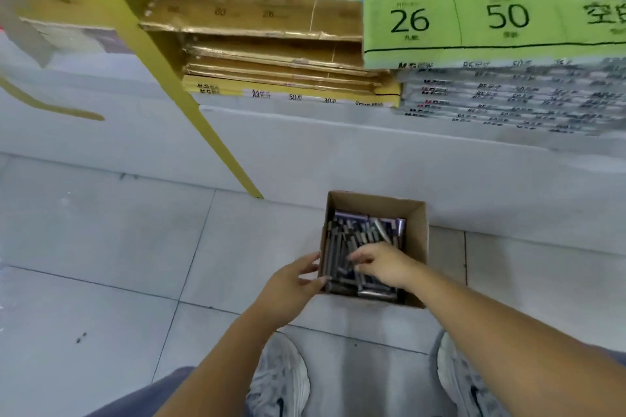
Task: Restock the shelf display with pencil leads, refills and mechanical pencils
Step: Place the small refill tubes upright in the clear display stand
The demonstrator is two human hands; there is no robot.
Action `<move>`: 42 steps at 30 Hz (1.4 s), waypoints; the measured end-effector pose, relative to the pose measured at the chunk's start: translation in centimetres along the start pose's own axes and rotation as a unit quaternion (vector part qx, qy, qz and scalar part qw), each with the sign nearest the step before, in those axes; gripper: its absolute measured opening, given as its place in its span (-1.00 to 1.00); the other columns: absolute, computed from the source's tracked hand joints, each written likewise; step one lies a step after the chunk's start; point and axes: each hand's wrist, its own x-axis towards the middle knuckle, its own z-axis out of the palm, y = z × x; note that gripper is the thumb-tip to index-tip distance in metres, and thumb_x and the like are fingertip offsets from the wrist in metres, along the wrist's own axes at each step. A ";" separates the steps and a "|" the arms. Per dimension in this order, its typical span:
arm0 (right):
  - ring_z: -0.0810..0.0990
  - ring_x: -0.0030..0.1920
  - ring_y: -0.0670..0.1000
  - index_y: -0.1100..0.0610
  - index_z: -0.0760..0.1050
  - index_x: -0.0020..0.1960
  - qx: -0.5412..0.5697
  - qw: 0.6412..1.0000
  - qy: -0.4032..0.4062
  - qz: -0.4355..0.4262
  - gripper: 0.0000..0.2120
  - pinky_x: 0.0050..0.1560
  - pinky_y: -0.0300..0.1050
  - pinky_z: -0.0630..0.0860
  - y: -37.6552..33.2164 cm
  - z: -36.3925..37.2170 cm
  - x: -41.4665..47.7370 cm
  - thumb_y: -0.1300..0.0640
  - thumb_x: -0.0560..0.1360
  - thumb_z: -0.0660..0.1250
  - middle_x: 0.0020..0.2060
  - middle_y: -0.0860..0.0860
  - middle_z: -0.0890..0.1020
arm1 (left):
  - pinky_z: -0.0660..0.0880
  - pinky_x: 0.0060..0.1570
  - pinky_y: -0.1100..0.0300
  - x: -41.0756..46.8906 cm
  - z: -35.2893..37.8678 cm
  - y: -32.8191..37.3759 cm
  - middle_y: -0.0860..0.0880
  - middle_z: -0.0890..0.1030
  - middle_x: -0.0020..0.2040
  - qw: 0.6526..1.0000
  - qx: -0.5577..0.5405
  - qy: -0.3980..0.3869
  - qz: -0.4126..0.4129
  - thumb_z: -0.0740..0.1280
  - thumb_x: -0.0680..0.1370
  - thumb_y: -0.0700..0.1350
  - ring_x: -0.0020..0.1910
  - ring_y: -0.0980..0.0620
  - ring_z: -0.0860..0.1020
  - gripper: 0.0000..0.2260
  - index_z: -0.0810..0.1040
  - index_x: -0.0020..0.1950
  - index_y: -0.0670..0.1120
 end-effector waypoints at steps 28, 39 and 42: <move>0.51 0.06 -0.01 -0.16 0.49 -0.02 -0.052 0.995 -0.037 -0.080 -0.85 0.05 -0.17 0.44 0.7 3.6 2.7 0.04 0.48 0.41 0.00 -0.09 0.46 | 0.61 0.05 0.20 -0.3 0.3 -1.3 0.30 0.56 0.18 0.995 -0.102 0.009 -0.008 0.35 0.61 -0.05 0.06 0.32 0.60 -0.58 0.40 0.29 0.44; 0.48 0.25 0.06 0.00 0.27 0.45 0.160 0.949 0.270 0.028 -0.59 0.26 0.02 0.43 0.6 1.0 4.1 -0.06 0.63 0.13 0.36 0.03 0.44 | 0.59 -0.02 0.28 -0.5 0.2 -0.9 0.38 0.54 0.15 0.994 -0.107 -0.006 -0.005 0.33 0.62 -0.02 0.08 0.33 0.60 -0.58 0.39 0.27 0.51; 0.42 0.35 0.12 -0.01 0.25 0.48 0.093 0.959 0.268 0.028 -0.49 0.30 0.03 0.40 1.0 1.4 5.0 -0.10 0.59 0.23 0.42 0.05 0.39 | 0.60 0.00 0.26 -0.5 0.2 -1.1 0.37 0.54 0.17 0.994 -0.108 -0.007 -0.006 0.33 0.63 -0.02 0.10 0.32 0.59 -0.58 0.38 0.29 0.50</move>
